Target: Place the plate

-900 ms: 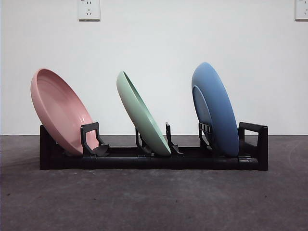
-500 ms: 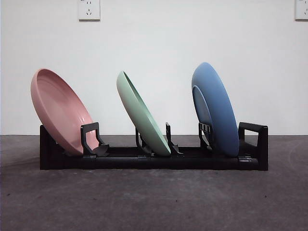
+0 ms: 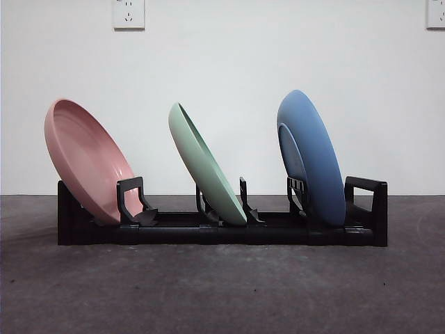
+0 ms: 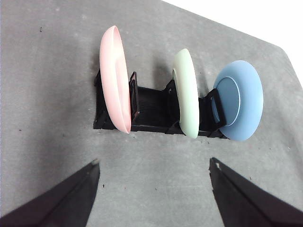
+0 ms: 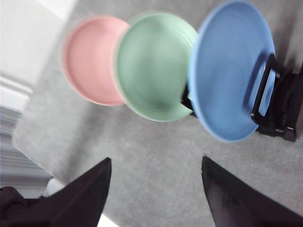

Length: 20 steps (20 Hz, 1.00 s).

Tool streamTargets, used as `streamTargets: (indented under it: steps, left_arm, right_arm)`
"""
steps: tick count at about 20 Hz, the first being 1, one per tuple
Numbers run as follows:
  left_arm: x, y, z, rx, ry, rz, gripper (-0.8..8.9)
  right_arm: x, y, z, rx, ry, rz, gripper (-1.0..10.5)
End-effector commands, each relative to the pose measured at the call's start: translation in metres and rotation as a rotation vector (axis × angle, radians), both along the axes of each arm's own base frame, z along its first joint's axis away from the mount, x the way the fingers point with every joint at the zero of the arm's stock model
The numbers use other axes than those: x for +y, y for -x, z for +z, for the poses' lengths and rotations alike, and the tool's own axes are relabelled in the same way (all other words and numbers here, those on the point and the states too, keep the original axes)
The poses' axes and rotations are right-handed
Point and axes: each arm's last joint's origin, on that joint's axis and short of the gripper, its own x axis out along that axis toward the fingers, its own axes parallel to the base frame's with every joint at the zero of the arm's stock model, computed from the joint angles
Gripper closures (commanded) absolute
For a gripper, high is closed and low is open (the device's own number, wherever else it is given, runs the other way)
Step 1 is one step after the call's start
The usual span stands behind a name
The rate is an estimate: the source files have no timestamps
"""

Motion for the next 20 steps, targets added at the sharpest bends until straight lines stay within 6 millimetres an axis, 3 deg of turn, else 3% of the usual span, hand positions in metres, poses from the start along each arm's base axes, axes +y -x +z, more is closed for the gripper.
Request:
streamTargets:
  steps: [1,5,9,20]
  left_arm:
    - [0.000,0.001,0.006,-0.032,-0.007,-0.014,4.42]
    - [0.000,0.001,0.006,-0.032,-0.007,-0.014,4.42]
    - [0.000,0.001,0.006,-0.031,-0.007,-0.014,4.42]
    - [0.000,0.002,0.006,-0.034,-0.008,-0.014,4.42]
  right_arm:
    - [0.014,-0.037,-0.006,0.020,0.023,0.055,6.5]
    - [0.033,-0.084,-0.030,0.050,0.042,0.101,6.5]
    - [0.047,-0.112,-0.056,0.084,0.055,0.127,6.5]
    - [0.063,-0.142,-0.089,0.100,0.067,0.147,7.6]
